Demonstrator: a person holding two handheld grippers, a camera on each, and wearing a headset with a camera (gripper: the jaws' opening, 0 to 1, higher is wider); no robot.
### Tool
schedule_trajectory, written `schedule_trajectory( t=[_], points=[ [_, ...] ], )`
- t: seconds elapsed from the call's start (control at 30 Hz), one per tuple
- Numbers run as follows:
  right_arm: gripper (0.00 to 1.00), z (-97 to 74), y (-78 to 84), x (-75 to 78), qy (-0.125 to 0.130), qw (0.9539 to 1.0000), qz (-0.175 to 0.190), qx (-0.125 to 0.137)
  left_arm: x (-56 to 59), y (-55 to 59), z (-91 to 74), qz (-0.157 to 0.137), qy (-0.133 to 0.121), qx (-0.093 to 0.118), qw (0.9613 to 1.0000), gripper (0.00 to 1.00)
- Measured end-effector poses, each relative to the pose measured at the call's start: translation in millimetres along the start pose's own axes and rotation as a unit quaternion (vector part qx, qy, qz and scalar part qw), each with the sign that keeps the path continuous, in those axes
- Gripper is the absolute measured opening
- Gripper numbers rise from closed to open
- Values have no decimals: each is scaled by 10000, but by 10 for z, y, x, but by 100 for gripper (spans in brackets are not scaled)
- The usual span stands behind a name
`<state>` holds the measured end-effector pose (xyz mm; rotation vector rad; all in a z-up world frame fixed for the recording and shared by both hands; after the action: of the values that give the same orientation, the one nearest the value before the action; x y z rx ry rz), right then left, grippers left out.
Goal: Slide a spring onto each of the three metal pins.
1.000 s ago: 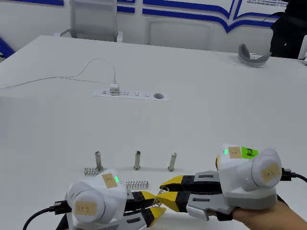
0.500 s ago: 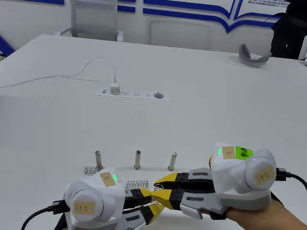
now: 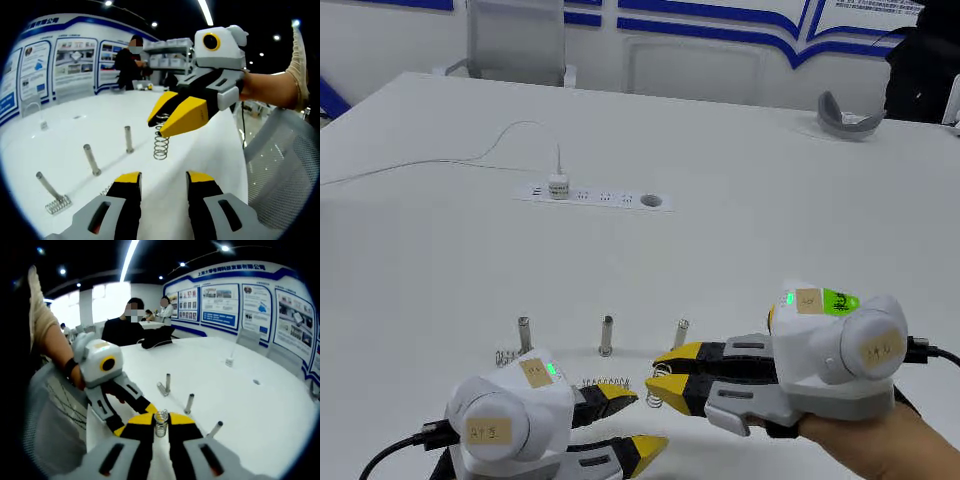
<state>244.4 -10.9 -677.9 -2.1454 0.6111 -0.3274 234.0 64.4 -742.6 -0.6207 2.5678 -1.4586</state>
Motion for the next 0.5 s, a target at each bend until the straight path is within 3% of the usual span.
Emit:
schedule_trajectory(
  t=[0.5],
  points=[
    [12,-190,-208,532,730,9972,-25,158,-95,-13,-44,-75,-234,57,9997,60]
  ],
)
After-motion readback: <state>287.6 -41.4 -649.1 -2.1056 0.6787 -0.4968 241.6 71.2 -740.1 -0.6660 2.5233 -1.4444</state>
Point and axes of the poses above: the centre of the closed fingertips' face, and the gripper's own axes: z roughly forward along the fingers, x roughly to its right, y roughly out of its underside, the point moved 5 cm from there along -z, roughly backward along the fingers, and after that the axes turned 10 degrees about -x, right-handed, at the moved point
